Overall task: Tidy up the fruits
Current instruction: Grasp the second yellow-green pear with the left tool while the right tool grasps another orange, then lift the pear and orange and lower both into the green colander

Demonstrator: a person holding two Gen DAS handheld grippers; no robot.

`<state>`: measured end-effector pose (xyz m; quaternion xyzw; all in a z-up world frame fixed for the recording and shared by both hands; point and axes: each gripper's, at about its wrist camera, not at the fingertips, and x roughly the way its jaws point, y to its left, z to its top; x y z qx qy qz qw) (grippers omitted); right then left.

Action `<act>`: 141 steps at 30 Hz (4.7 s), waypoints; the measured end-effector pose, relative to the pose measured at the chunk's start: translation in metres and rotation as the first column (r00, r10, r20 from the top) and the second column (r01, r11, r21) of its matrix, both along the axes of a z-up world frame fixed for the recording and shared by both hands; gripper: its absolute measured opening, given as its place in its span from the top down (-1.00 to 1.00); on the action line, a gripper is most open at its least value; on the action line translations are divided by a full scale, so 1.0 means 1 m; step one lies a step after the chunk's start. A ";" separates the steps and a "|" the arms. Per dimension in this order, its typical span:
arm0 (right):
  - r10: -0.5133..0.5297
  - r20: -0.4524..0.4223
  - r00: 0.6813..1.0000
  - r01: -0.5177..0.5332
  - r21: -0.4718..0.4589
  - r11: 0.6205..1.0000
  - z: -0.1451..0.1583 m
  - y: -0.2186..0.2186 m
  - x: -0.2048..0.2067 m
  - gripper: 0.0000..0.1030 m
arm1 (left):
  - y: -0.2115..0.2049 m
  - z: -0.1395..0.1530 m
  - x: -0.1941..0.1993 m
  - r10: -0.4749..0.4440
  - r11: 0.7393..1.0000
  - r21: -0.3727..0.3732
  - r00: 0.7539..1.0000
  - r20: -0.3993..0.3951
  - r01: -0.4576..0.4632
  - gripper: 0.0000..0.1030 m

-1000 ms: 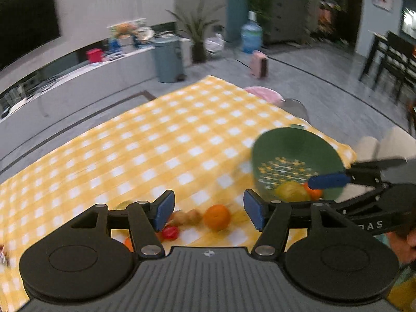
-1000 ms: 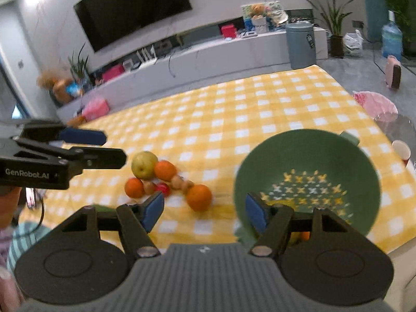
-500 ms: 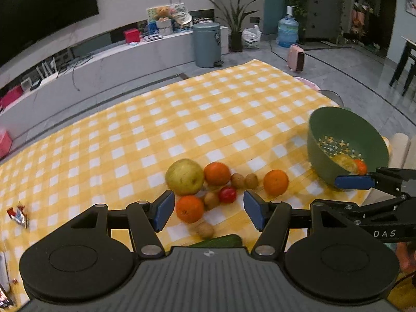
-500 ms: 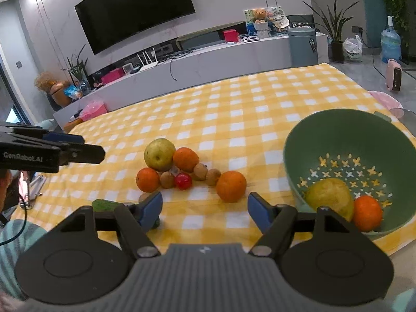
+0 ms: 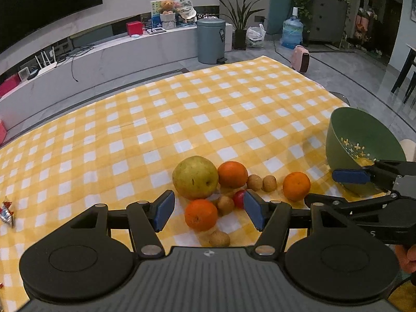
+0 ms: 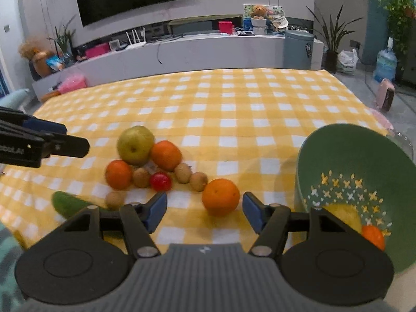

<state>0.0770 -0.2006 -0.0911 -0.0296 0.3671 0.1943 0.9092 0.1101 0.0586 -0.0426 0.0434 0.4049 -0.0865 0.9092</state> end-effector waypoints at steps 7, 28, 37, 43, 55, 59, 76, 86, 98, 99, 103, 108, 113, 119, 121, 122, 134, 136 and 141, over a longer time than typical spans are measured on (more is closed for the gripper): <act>0.029 0.033 0.999 -0.026 -0.099 0.995 -0.009 0.019 0.012 -0.14 | 0.010 -0.013 0.018 -0.006 0.999 -0.040 1.000 0.004 0.006 -0.46; 0.027 -0.048 0.998 -0.034 -0.147 0.989 -0.037 0.024 0.042 0.14 | 0.031 -0.052 0.050 0.042 0.989 -0.144 0.998 -0.036 -0.046 -0.65; 0.043 -0.083 0.996 -0.051 -0.098 0.994 -0.041 0.020 0.046 0.16 | 0.017 -0.067 0.066 -0.024 0.999 -0.044 0.997 -0.077 0.021 -0.65; 0.045 -0.095 0.994 -0.055 -0.101 0.993 -0.043 0.021 0.047 0.17 | 0.005 -0.075 0.072 -0.081 0.993 0.085 0.994 -0.077 0.087 -0.68; 0.039 -0.107 0.993 -0.048 -0.083 0.995 -0.046 0.018 0.049 0.17 | -0.006 -0.080 0.080 -0.117 0.986 0.115 0.991 -0.064 0.124 -0.55; 0.042 -0.104 0.994 -0.051 -0.084 0.995 -0.046 0.017 0.049 0.17 | -0.007 -0.080 0.078 -0.105 0.987 0.116 0.993 -0.054 0.111 -0.54; 0.056 -0.001 0.998 -0.056 -0.035 0.998 -0.004 0.006 0.028 0.19 | -0.001 -0.035 0.055 -0.037 0.999 0.008 0.999 0.004 0.037 -0.53; 0.032 0.083 0.996 -0.035 0.034 0.999 0.036 -0.036 -0.006 0.19 | -0.030 0.020 0.025 -0.069 0.993 -0.086 0.995 0.074 0.076 -0.53; -0.100 0.101 0.990 0.101 -0.010 0.995 0.050 -0.135 -0.031 0.19 | -0.128 0.046 0.019 -0.295 0.952 -0.047 0.949 0.107 0.301 -0.53; -0.113 0.092 0.989 0.115 -0.017 0.993 0.049 -0.145 -0.031 0.19 | -0.140 0.045 0.021 -0.327 0.943 -0.033 0.940 0.102 0.331 -0.53; -0.143 0.056 0.988 0.146 -0.040 0.989 0.045 -0.170 -0.026 0.19 | -0.179 0.033 0.029 -0.407 0.913 -0.008 0.911 0.069 0.409 -0.53; -0.134 0.034 0.990 0.135 -0.062 0.989 0.040 -0.189 -0.016 0.19 | -0.216 0.011 0.049 -0.471 0.882 0.003 0.882 -0.018 0.471 -0.53; -0.101 0.017 0.995 0.101 -0.062 0.993 0.035 -0.195 -0.001 0.19 | -0.239 -0.002 0.069 -0.458 0.888 -0.013 0.883 -0.102 0.460 -0.53; -0.067 -0.037 0.997 0.064 -0.089 0.994 0.026 -0.194 0.019 0.19 | -0.248 -0.012 0.083 -0.453 0.889 -0.019 0.874 -0.176 0.457 -0.53; -0.058 -0.053 0.997 0.053 -0.092 0.994 0.022 -0.195 0.026 0.19 | -0.252 -0.017 0.087 -0.461 0.884 -0.018 0.865 -0.200 0.467 -0.53; -0.053 -0.059 0.997 0.047 -0.091 0.995 0.021 -0.195 0.028 0.19 | -0.253 -0.019 0.089 -0.460 0.884 -0.018 0.862 -0.212 0.468 -0.53; -0.024 -0.111 0.993 0.016 -0.072 0.997 0.005 -0.196 0.045 0.19 | -0.262 -0.042 0.110 -0.405 0.904 0.006 0.859 -0.313 0.428 -0.54; -0.025 -0.119 0.993 0.017 -0.068 0.998 0.003 -0.196 0.047 0.19 | -0.264 -0.043 0.113 -0.393 0.909 0.008 0.861 -0.324 0.417 -0.54; -0.010 -0.138 0.990 0.001 -0.065 0.998 0.000 -0.195 0.050 0.19 | -0.267 -0.053 0.120 -0.363 0.919 0.013 0.861 -0.357 0.394 -0.54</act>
